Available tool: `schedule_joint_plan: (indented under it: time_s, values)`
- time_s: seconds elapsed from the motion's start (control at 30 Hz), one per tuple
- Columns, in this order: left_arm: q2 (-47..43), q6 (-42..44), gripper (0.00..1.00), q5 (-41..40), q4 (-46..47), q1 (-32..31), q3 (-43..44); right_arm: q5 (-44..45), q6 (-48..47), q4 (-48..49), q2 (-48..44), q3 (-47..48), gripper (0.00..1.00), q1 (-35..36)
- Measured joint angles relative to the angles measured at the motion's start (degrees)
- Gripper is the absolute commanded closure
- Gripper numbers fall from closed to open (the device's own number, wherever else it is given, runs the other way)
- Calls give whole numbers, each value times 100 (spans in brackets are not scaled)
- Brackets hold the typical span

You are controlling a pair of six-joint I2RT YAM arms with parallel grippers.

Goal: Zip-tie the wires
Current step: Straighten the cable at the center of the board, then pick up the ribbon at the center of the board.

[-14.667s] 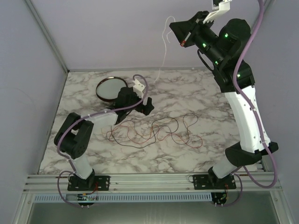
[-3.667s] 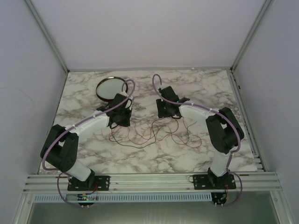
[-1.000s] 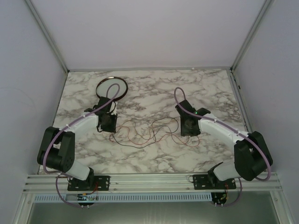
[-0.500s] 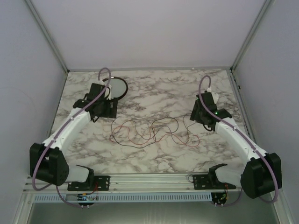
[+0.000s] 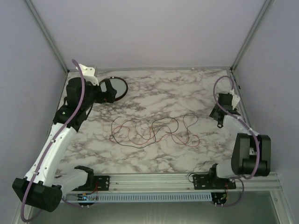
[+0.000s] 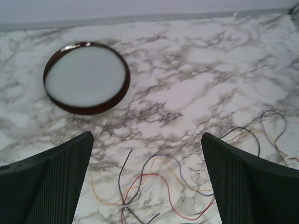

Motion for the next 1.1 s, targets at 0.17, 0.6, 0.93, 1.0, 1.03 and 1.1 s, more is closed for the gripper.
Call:
schedule_joint_plan:
  time_s: [0.17,0.6,0.93,1.0,1.03,1.1]
  values:
    - [-160,-2,0,417,448,0,-280,-70,-345,450,780,317,47,-168]
    - [-256,120,0,752,673,0,-616,-503,-857,988,2334,1617,57,-240]
    - [-219,118,0,798,706,0,-629,-673,-929,981,2590,1672,66,-243]
    - [-201,118,0,798,717,0,-629,-671,-946,938,2647,1672,67,-243]
    - [-192,116,0,798,717,0,-629,-656,-962,942,2656,1676,68,-243]
    - [-181,116,0,800,732,0,-629,-645,-994,931,2656,1679,73,-243]
